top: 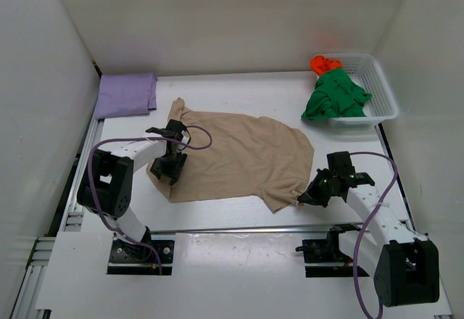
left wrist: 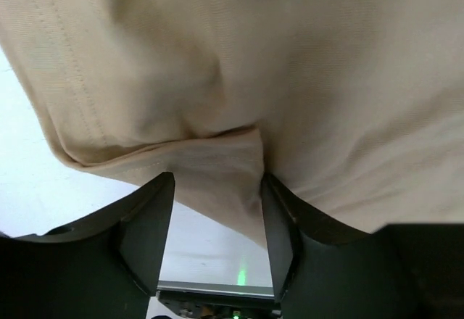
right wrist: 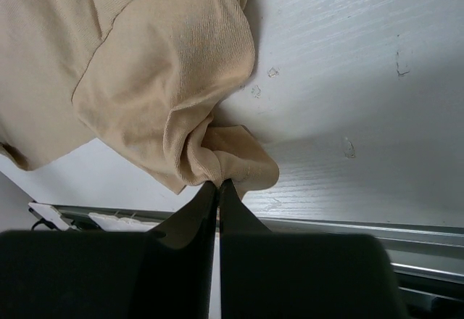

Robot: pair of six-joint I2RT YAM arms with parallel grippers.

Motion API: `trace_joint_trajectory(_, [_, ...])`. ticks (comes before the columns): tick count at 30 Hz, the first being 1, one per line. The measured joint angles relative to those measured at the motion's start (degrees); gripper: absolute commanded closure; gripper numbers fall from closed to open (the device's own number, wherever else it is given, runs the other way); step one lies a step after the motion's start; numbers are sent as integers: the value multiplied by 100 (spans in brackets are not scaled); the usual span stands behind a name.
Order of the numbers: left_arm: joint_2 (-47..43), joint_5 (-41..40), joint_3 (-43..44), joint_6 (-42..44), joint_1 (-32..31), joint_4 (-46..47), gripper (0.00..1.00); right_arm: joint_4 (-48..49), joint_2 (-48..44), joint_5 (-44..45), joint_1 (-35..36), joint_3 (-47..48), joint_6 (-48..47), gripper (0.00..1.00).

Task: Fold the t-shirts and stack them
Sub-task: Flatten out the tshirt

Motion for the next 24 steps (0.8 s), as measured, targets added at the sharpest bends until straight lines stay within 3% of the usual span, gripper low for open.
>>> trace_joint_trajectory(3, [-9, 111, 24, -13, -2, 0, 36, -4, 20, 28, 0, 11, -31, 100])
trace_joint_trajectory(6, [57, 160, 122, -17, -55, 13, 46, -4, 20, 50, 0, 11, -59, 100])
trace_joint_trajectory(8, [190, 188, 195, -35, -107, 52, 71, -11, 20, 55, 0, 20, -85, 100])
trace_joint_trajectory(11, [365, 219, 229, -7, -136, 76, 90, -50, 24, 90, -17, 92, -125, 100])
trace_joint_trajectory(19, [203, 260, 249, -7, 247, 13, 90, -363, 13, 249, -175, 730, -304, 100])
trace_joint_trajectory(24, [-684, 356, 538, -17, 905, -232, 90, -774, -293, 619, -192, 1956, -476, 100])
